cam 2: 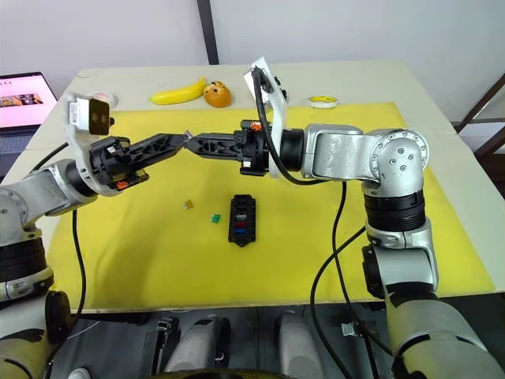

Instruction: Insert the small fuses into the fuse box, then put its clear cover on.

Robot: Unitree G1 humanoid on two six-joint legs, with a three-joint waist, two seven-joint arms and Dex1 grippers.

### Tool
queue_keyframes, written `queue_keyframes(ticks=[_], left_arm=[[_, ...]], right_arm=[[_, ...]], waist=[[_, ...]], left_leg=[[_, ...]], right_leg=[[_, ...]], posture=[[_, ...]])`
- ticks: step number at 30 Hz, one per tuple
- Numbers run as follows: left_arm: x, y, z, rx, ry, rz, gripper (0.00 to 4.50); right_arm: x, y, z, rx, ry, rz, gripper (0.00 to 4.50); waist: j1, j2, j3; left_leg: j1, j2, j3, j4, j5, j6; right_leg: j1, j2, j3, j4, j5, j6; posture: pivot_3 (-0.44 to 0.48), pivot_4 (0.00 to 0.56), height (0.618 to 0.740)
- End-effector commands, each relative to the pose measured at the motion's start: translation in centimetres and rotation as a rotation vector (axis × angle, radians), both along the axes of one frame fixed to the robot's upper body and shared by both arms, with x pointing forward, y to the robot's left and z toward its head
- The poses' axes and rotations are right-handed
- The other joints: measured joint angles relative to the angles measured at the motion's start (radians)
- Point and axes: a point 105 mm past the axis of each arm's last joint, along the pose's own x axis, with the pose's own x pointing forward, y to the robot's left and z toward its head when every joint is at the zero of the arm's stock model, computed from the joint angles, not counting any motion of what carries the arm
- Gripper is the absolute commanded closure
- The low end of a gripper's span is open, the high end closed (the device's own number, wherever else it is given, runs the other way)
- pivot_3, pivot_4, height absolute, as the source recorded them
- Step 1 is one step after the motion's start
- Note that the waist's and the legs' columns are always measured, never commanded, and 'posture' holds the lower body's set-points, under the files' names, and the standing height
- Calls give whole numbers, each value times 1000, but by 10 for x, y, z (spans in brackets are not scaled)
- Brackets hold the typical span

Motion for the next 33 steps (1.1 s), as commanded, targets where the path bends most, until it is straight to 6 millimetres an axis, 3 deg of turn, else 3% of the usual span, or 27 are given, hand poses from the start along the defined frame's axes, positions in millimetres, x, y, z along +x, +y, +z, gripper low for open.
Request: queue_keyframes(ticks=[1,33], left_arm=[[-5,-3,3,10,-26,-9,4500],[-10,-1,-22,147,-36,1,4500]], right_arm=[[-10,2,13,33,-45,38,4430],[-10,-6,25,26,-67,46,4430]], waist=[[0,0,0],[1,0,0]], left_leg=[[0,0,0,0,0,0],[0,1,0,0,0,1]], right_leg=[[0,0,0,0,0,0],[0,1,0,-1,0,0]], posture=[[0,150,740],[0,150,740]])
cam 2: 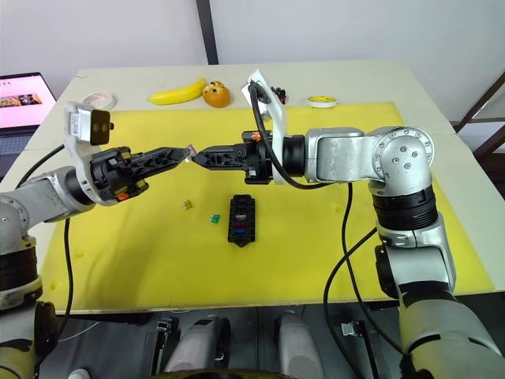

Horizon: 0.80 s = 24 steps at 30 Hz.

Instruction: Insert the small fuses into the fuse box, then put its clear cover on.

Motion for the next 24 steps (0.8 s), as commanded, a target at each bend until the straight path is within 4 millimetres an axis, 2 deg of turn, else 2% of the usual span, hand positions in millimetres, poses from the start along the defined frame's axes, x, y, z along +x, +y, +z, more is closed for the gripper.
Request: queue_keyframes(ticks=[1,6,16,21,24], left_arm=[[-3,0,-7,58,2,7,4500],[-3,0,-8,62,-3,11,4500],[-3,1,-3,64,-39,16,4500],[-8,3,-6,120,-53,9,4500],[-12,17,-18,276,-70,18,3618]], right_arm=[[-4,-4,36,125,-58,8,4430],[-2,-6,42,164,-28,4,4430],[-4,-3,36,124,-27,8,4430],[-4,-4,32,86,-48,8,4430],[-6,-11,21,-50,-159,-1,4500]], waist=[[0,0,0],[0,0,0],[0,0,0],[0,0,0],[-1,1,1]], left_leg=[[0,0,0,0,0,0],[0,0,0,0,0,0],[0,1,1,0,0,0],[0,1,1,0,0,1],[0,2,2,0,-1,1]], right_leg=[[0,0,0,0,0,0],[0,0,0,0,0,0],[0,1,0,-1,0,0],[0,1,0,-1,0,0],[0,2,1,-1,0,0]], posture=[[0,150,740],[0,150,740],[0,150,740],[0,150,740],[0,150,740]])
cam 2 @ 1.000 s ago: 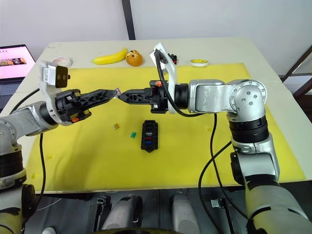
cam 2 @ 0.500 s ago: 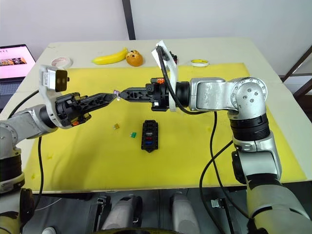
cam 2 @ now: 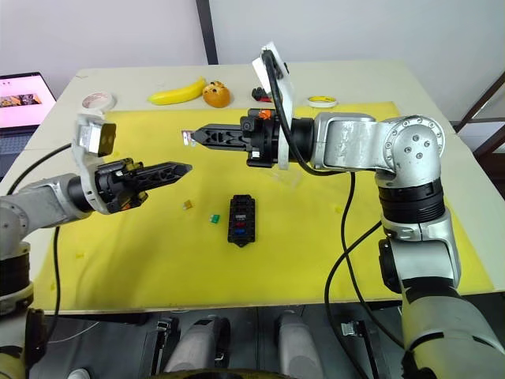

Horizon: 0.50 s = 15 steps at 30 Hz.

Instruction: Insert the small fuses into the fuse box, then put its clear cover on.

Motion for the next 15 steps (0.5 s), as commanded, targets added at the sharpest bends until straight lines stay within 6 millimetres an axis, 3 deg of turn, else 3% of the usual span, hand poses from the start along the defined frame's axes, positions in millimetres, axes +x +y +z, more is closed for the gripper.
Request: queue_keyframes(ticks=[1,7,11,15], left_arm=[[-7,14,-6,174,-69,0,3155],[-5,30,-21,408,-203,-19,73],[-5,27,-27,448,-267,-50,73],[-8,22,-31,439,-288,-69,73]], right_arm=[[-10,-5,-1,-137,-203,9,4500],[-15,-13,-23,-306,-559,30,4500],[-9,-22,-46,-392,-708,62,4500],[-6,-23,-48,-297,-753,37,4500]], waist=[[0,1,1],[6,2,1],[7,2,1],[2,1,1]], left_leg=[[0,0,1,0,0,0],[0,2,2,-1,0,1],[0,3,4,-1,-1,1],[0,4,4,0,-1,2]], right_leg=[[0,0,0,0,0,0],[0,2,1,-2,0,0],[0,2,1,-2,0,0],[-1,2,2,-2,0,0]], posture=[[0,150,740],[0,150,740],[0,150,740],[0,150,740]])
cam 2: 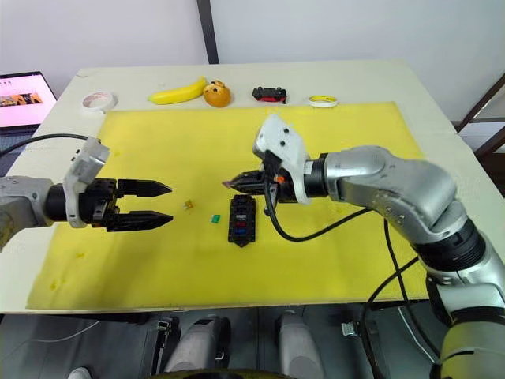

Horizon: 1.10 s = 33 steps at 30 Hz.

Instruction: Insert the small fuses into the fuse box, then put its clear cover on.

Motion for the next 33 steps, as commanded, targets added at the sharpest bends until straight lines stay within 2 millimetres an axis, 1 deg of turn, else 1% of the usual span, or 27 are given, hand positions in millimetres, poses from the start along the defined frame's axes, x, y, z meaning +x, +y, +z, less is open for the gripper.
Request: queue_keyframes(ticks=[1,3,5,13,17,23,28,31,33], left_arm=[[-5,-8,2,6,-54,-45,73],[-5,-9,1,12,-62,-49,73],[-5,-10,1,14,-64,-51,73],[-11,-15,-3,4,-62,-55,73],[-13,-16,-6,3,-64,-53,73],[-13,-19,-8,15,-80,-59,73],[-12,-20,-8,36,-94,-64,73],[-11,-22,-9,42,-96,-66,73],[-11,-22,-9,47,-98,-67,73]], right_arm=[[-1,2,11,84,-108,35,4500],[2,0,6,79,-145,33,4500],[5,-2,1,72,-143,41,4500],[14,-13,-20,64,-32,72,4500],[18,-15,-29,111,27,74,4500],[24,-19,-45,130,55,84,4500],[28,-18,-53,132,56,96,4500],[34,-21,-67,117,72,93,4500],[37,-21,-72,112,79,98,4500]], waist=[[-2,0,0],[-1,0,0],[0,0,0],[1,0,0],[1,0,0],[1,0,0],[1,0,0],[1,0,0],[1,0,0]], left_leg=[[0,0,0,0,0,0],[0,1,0,0,0,0],[0,1,0,0,0,0],[0,0,0,1,0,1],[0,0,0,1,0,1],[0,0,0,1,0,0],[0,0,0,1,0,0],[0,0,0,1,0,0],[1,0,0,2,0,0]], right_leg=[[0,0,0,0,0,0],[0,0,0,0,0,0],[0,0,0,0,0,0],[0,0,0,0,0,0],[1,0,0,1,0,0],[1,0,0,1,0,0],[1,0,0,1,0,0],[1,0,0,1,0,0],[1,0,0,1,0,0]], posture=[[0,150,740],[0,150,740],[0,150,740],[0,150,740],[0,150,740],[0,150,740],[0,150,740],[0,150,740],[0,150,740]])
